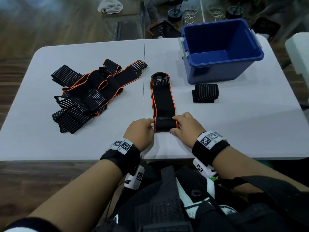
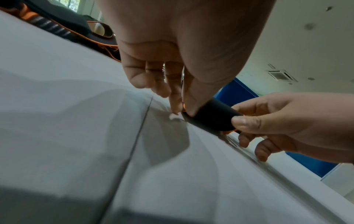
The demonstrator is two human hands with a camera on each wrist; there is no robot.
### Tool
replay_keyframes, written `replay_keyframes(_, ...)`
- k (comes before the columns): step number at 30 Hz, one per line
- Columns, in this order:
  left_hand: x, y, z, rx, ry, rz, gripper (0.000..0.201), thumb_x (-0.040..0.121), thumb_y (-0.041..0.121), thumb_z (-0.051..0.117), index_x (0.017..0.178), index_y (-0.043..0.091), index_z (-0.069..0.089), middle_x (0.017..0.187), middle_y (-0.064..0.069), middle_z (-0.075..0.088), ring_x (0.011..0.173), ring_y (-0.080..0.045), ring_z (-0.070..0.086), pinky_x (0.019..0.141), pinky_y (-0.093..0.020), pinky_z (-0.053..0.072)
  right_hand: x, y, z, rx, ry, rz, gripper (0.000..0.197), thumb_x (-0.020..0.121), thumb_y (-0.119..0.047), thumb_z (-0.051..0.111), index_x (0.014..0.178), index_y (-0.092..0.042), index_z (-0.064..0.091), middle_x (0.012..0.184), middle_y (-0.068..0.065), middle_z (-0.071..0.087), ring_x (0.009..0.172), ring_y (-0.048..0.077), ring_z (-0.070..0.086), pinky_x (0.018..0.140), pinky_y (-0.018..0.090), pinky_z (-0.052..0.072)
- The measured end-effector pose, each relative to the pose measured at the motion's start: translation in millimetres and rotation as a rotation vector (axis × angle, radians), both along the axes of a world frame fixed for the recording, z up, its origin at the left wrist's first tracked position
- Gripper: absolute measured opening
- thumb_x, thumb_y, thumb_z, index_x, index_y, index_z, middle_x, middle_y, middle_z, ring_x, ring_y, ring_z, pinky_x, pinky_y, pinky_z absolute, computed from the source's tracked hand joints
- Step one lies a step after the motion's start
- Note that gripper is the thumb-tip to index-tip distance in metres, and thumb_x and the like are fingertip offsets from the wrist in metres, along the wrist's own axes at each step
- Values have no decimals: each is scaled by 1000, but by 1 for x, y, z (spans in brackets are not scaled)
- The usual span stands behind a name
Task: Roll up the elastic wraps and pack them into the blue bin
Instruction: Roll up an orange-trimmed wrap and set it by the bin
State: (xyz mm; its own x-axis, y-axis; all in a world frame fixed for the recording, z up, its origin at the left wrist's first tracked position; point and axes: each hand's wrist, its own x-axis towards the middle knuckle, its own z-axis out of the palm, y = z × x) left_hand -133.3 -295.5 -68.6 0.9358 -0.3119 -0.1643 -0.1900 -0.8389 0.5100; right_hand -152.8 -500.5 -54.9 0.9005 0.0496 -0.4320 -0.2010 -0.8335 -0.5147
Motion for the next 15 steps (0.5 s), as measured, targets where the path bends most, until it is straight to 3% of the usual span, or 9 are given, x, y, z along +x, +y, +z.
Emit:
replay_keyframes(2, 2, 1, 2, 18, 39, -24, 25, 83, 23, 65, 107, 25, 69, 86, 3, 67, 86, -21, 62, 77, -33, 49, 5, -2, 1, 23, 8, -20, 40, 95, -42, 58, 130, -23, 58, 118, 7, 51, 103, 26, 58, 90, 37, 49)
replay_keyframes(3, 2, 2, 2, 3, 47, -14, 20, 84, 23, 65, 104, 23, 69, 85, 2, 66, 86, -21, 62, 76, -32, 48, 9, -3, 1, 20, 2, -27, 29, 95, -44, 56, 113, -22, 63, 110, 8, 54, 95, 27, 59, 80, 34, 47)
replay_keyframes(5, 3, 1, 2, -76, 79, 69, 17, 90, 25, 61, 104, 21, 71, 87, 2, 70, 85, -18, 63, 77, -30, 48, 15, -3, 1, 22, -1, -40, 30, 98, -44, 52, 79, -22, 55, 88, 6, 57, 79, 25, 56, 62, 31, 38)
replay_keyframes(6, 4, 0, 2, -114, 107, 124, 18, 93, 29, 59, 106, 22, 71, 88, 2, 72, 86, -17, 64, 79, -30, 49, 17, -3, 2, 27, 5, -51, 36, 100, -44, 50, 72, -22, 50, 80, 3, 56, 75, 24, 55, 58, 31, 34)
replay_keyframes(9, 6, -3, 1, -153, 178, 216, 20, 97, 37, 56, 99, 22, 71, 86, 2, 72, 85, -16, 64, 76, -29, 48, 23, -1, 3, 33, 37, -115, 49, 102, -47, 43, 70, -12, 58, 73, 7, 61, 71, 26, 57, 59, 32, 36)
replay_keyframes(12, 8, -6, 5, -151, 210, 201, 30, 98, 38, 54, 82, 17, 69, 81, -1, 71, 84, -19, 64, 76, -32, 48, 27, 3, 1, -28, 73, -198, 58, 100, -49, 46, 59, -9, 52, 60, 6, 53, 63, 26, 54, 56, 32, 33)
replay_keyframes(15, 9, -9, 6, -142, 210, 220, 32, 96, 38, 57, 78, 16, 70, 79, 0, 71, 83, -18, 65, 78, -34, 51, 28, 5, -1, -30, 9, -283, 45, 95, -50, 56, 78, -8, 58, 71, 5, 58, 75, 28, 60, 61, 31, 38)
